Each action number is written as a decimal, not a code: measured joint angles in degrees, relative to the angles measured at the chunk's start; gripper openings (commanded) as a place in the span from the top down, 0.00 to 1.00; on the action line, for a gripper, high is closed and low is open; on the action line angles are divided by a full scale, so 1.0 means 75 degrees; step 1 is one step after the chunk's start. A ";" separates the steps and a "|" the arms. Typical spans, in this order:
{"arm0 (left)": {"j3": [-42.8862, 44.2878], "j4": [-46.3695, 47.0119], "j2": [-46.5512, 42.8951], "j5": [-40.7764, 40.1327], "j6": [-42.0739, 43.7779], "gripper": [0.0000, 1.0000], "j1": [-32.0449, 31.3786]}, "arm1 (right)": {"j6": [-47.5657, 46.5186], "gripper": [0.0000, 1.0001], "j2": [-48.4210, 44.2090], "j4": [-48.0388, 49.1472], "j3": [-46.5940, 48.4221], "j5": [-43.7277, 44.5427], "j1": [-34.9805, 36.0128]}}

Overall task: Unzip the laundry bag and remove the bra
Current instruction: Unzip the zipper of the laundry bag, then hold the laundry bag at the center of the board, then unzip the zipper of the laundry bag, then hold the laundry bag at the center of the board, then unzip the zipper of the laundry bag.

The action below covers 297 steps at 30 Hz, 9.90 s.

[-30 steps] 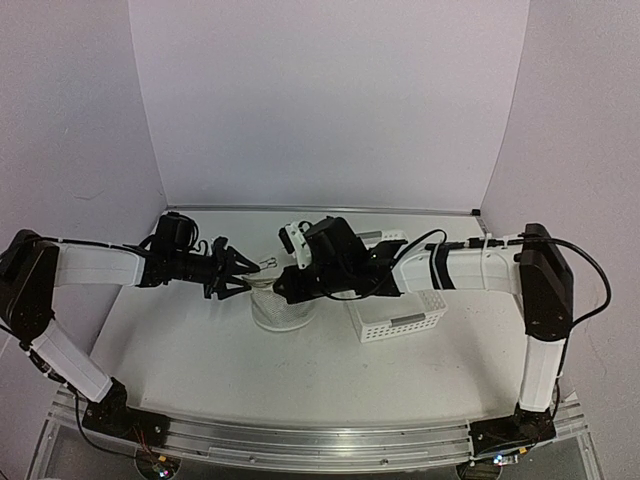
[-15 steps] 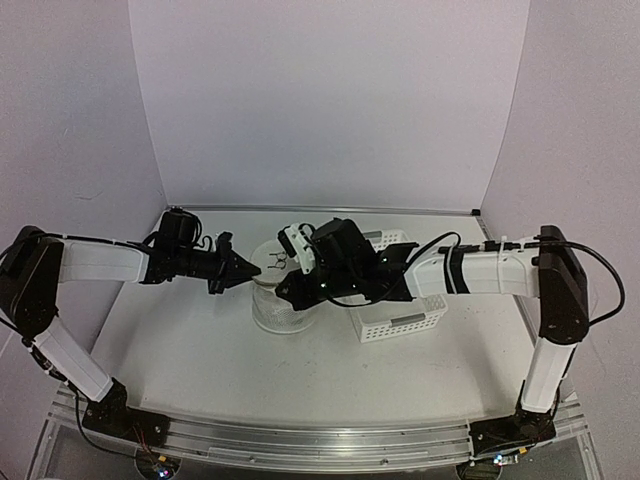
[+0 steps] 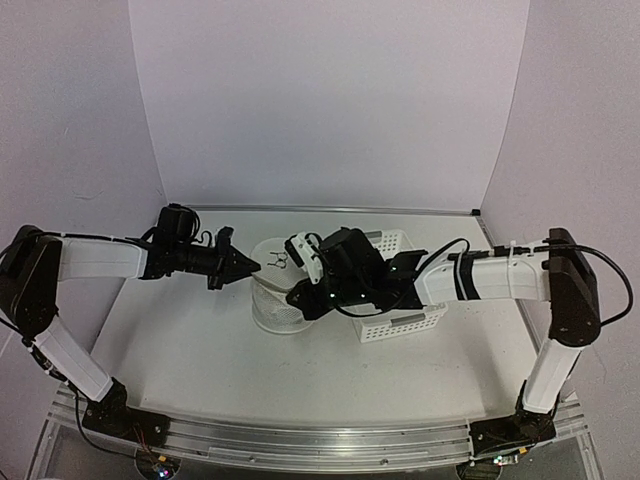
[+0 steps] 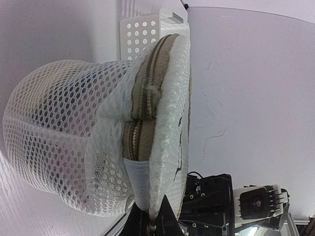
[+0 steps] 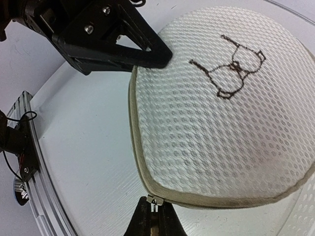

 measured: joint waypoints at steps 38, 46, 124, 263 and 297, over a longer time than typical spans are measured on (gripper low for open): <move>0.4307 -0.4380 0.1950 0.0694 0.4057 0.92 0.0519 | -0.0609 1.00 -0.0493 0.0746 -0.0621 0.0554 -0.0353; 0.5368 -0.4558 0.2343 0.0207 0.4366 0.74 0.0662 | -0.0207 1.00 0.0452 0.0667 0.0268 0.0603 -0.0233; -0.0239 -0.0277 -0.0758 -0.1151 -0.0382 1.00 0.0259 | -0.0198 1.00 0.1996 0.0423 0.1769 0.0673 -0.0146; 0.1684 -0.1623 0.0597 0.0574 0.1967 1.00 0.0221 | -0.0204 1.00 0.0525 0.0938 -0.0373 0.1827 -0.0664; 0.5802 -0.4389 0.2978 -0.0254 0.4185 0.36 0.0685 | 0.0886 1.00 0.0860 0.1457 0.0335 0.1125 -0.0329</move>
